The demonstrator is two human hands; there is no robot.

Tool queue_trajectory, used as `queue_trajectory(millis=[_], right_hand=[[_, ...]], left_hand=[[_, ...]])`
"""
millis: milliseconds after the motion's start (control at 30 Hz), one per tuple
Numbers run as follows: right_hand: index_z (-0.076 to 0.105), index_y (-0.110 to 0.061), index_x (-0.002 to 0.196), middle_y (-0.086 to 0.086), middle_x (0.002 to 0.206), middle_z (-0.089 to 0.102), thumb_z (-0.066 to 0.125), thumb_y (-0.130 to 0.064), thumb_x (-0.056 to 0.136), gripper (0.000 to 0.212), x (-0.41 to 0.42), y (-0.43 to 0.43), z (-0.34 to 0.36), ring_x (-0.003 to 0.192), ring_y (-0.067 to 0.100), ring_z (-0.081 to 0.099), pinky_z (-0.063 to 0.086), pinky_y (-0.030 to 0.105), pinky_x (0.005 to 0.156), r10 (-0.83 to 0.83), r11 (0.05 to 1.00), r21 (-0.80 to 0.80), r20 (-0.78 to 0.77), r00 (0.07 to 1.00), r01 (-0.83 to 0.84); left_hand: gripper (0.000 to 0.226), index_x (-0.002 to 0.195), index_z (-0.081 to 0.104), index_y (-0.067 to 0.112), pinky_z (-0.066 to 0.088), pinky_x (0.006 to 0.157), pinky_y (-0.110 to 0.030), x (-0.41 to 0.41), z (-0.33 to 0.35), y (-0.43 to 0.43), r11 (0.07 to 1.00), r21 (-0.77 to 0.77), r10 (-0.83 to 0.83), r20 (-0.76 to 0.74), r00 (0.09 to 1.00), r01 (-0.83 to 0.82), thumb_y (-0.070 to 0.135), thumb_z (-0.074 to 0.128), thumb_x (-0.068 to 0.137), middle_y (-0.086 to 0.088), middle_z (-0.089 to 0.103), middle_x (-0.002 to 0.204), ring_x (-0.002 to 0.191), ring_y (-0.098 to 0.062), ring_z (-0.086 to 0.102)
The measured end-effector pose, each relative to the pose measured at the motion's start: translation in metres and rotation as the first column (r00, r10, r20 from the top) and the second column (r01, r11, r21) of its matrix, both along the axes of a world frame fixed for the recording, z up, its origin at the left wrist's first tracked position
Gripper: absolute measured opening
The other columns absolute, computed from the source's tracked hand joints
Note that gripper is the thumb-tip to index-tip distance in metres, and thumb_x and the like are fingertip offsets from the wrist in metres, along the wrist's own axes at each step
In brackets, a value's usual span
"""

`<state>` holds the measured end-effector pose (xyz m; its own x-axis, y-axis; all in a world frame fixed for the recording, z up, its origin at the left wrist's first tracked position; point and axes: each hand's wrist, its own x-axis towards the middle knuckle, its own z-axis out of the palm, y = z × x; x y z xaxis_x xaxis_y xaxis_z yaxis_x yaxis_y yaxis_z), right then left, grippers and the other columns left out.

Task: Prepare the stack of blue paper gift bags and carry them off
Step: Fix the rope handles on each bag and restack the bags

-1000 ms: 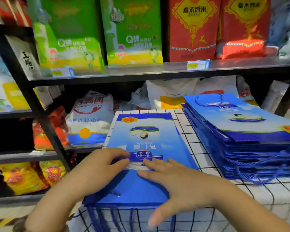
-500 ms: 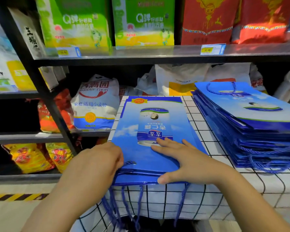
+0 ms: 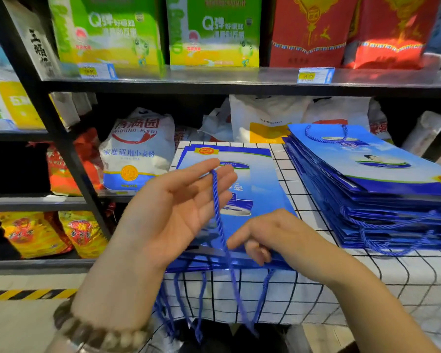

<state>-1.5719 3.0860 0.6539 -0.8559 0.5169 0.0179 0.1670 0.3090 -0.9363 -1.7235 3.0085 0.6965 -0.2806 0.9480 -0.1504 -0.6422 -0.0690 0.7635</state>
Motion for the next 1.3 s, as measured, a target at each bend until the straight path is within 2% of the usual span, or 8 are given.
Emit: queue_trajectory(millis=[167,267,400,500,767,1000,1100,1300], right_hand=[[0.067,-0.014,0.064,0.008,0.061,0.056,0.072,-0.026,0.077,0.018,-0.005,-0.011,0.008,0.056,0.013,0.049,0.04,0.026,0.059,0.014,0.999,0.048,0.066,0.998,-0.017],[0.06,-0.014,0.062,-0.002,0.051,0.058,0.062,-0.016,0.086,0.024,-0.001,-0.008,0.016,0.044,0.008,0.046,0.038,0.016,0.048,-0.07,0.996,-0.052,-0.034,0.997,0.068],[0.058,-0.01,0.068,0.0,0.049,0.059,0.047,-0.013,0.092,0.027,0.003,0.012,0.025,0.038,0.009,0.046,0.036,0.016,0.044,-0.288,0.955,-0.112,-0.149,0.946,0.273],[0.057,-0.01,0.069,-0.001,0.048,0.059,0.046,-0.015,0.094,0.027,0.001,0.023,0.025,0.038,0.008,0.046,0.034,0.016,0.042,-0.349,0.934,-0.139,-0.142,0.927,0.33],[0.057,-0.01,0.072,0.0,0.051,0.062,0.047,-0.017,0.094,0.026,0.003,0.032,0.014,0.041,0.008,0.051,0.039,0.016,0.043,-0.401,0.9,-0.226,-0.102,0.91,0.372],[0.055,-0.019,0.103,-0.005,0.077,0.06,0.063,-0.029,0.086,0.021,0.024,0.046,-0.008,0.064,0.007,0.055,0.04,0.022,0.059,-0.667,0.698,0.311,-0.046,0.744,0.645],[0.061,-0.027,0.108,-0.013,0.093,0.055,0.063,-0.043,0.079,0.034,0.026,0.035,-0.013,0.086,0.001,0.051,0.038,0.015,0.079,-0.479,0.65,0.603,-0.148,0.865,0.463],[0.069,-0.033,0.072,-0.029,0.069,0.064,0.071,-0.016,0.077,0.018,0.019,0.024,-0.031,0.076,-0.005,0.062,0.044,0.008,0.073,-0.294,0.814,0.438,-0.254,0.922,0.38]], left_hand=[[0.022,0.099,0.06,-0.007,0.059,0.068,-0.031,0.006,-0.003,0.02,0.998,0.024,0.061,0.131,0.989,-0.065,0.002,0.048,0.082,-0.027,0.066,0.103,0.084,-0.027,0.071],[0.023,0.11,0.058,0.014,0.056,0.076,-0.031,0.007,-0.012,0.025,0.998,-0.003,0.065,-0.17,0.983,-0.067,0.01,0.045,0.091,-0.017,0.071,0.101,0.089,-0.022,0.07],[0.018,0.099,0.06,0.025,0.047,0.065,-0.025,0.009,-0.026,0.018,0.989,-0.143,-0.075,-0.646,0.76,-0.023,0.024,0.042,0.097,-0.002,0.074,0.073,0.064,-0.011,0.067],[0.01,0.1,0.057,0.024,0.045,0.059,-0.02,0.014,-0.033,0.013,0.961,-0.262,-0.257,-0.725,0.639,0.09,0.026,0.052,0.092,-0.001,0.072,0.07,0.058,-0.009,0.062],[0.042,0.112,0.052,0.025,0.047,0.054,-0.016,0.015,-0.046,0.021,0.967,-0.239,-0.249,-0.793,0.556,0.093,0.004,0.068,0.08,0.008,0.06,0.051,0.068,-0.018,0.064],[0.058,0.138,0.041,0.024,0.052,0.062,-0.018,0.021,-0.055,0.027,0.988,-0.155,-0.129,-0.86,0.494,-0.012,0.003,0.058,0.087,-0.001,0.071,0.076,0.065,-0.007,0.066],[0.057,0.136,0.045,0.024,0.05,0.068,-0.017,0.023,-0.058,0.027,0.993,-0.115,-0.093,-0.89,0.446,-0.022,0.009,0.064,0.084,0.001,0.072,0.073,0.066,-0.004,0.066],[0.053,0.134,0.047,0.027,0.05,0.088,-0.025,0.025,-0.056,0.023,0.995,-0.098,-0.098,-0.929,0.357,0.019,0.013,0.062,0.085,0.012,0.072,0.073,0.081,-0.003,0.066]])
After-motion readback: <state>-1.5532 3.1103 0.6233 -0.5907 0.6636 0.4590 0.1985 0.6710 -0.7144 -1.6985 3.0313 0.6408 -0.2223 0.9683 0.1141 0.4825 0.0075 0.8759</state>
